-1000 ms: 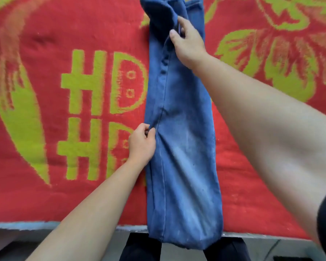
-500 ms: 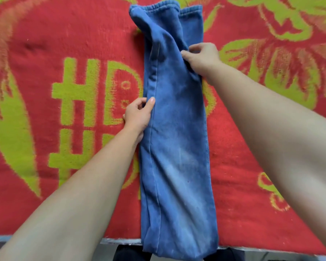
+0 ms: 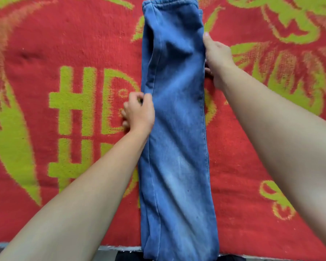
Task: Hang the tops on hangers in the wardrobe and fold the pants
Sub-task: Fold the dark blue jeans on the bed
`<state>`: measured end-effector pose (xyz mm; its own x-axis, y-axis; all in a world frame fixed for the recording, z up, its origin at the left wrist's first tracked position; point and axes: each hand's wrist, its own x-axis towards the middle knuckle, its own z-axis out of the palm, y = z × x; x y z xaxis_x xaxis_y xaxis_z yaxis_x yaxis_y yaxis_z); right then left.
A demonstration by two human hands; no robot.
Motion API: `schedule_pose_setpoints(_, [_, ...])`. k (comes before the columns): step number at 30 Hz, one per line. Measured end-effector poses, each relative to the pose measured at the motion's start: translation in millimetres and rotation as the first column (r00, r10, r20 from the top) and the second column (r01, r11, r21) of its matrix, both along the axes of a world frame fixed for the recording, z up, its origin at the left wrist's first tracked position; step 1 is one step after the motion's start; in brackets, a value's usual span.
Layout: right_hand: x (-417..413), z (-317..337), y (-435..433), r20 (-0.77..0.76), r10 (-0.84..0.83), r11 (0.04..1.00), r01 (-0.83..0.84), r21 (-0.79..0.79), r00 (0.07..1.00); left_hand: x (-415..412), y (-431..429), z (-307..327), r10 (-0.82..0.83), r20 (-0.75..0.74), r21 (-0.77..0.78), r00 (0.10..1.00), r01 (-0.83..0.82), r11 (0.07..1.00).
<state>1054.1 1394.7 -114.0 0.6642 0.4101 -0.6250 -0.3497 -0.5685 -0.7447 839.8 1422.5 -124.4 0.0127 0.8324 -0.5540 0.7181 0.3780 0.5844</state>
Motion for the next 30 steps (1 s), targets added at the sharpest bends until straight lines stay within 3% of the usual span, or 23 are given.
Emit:
schedule_pose_setpoints(2, [4, -2, 0, -0.028, 0.019, 0.999, -0.017, 0.050, 0.999, 26, 15, 7, -0.089, 0.071, 0.143, 0.994, 0.078, 0.987])
schedule_pose_setpoints(4, [8, -3, 3, -0.064, 0.019, 0.997, -0.014, 0.070, 0.998, 58, 48, 7, -0.093, 0.117, 0.167, 0.989, 0.072, 0.983])
schedule_pose_setpoints(9, [5, -8, 19, -0.136, -0.074, 0.993, 0.085, 0.082, 0.988, 95, 121, -16, 0.104, 0.367, -0.107, 0.924, -0.069, 0.992])
schedule_pose_setpoints(14, [-3, -14, 34, -0.109, -0.161, 0.982, 0.170, 0.081, 0.981, 94, 126, -21, 0.173, 0.463, -0.193, 0.869, -0.091, 0.977])
schedule_pose_setpoints(18, [1, -11, 39, -0.221, -0.146, 0.984, 0.165, 0.072, 0.964, 97, 120, -14, 0.204, 0.640, -0.325, 0.741, 0.021, 0.946])
schedule_pose_setpoints(21, [7, -9, 38, -0.177, -0.048, 0.995, 0.062, 0.075, 0.983, 105, 124, -5, 0.164, 0.578, -0.264, 0.800, -0.007, 0.965])
schedule_pose_setpoints(23, [17, -1, 33, -0.069, 0.026, 0.996, -0.020, 0.087, 0.997, 110, 127, 11, 0.100, 0.547, -0.190, 0.831, 0.007, 0.982])
schedule_pose_setpoints(26, [29, 20, 21, 0.104, 0.109, 0.987, -0.120, 0.104, 0.989, 113, 126, 40, 0.032, 0.611, -0.125, 0.791, 0.057, 0.991])
schedule_pose_setpoints(30, [23, 54, -3, 0.108, 0.129, 0.971, -0.148, 0.187, 0.986, 91, 108, 80, -0.080, 0.599, -0.097, 0.797, 0.171, 0.980])
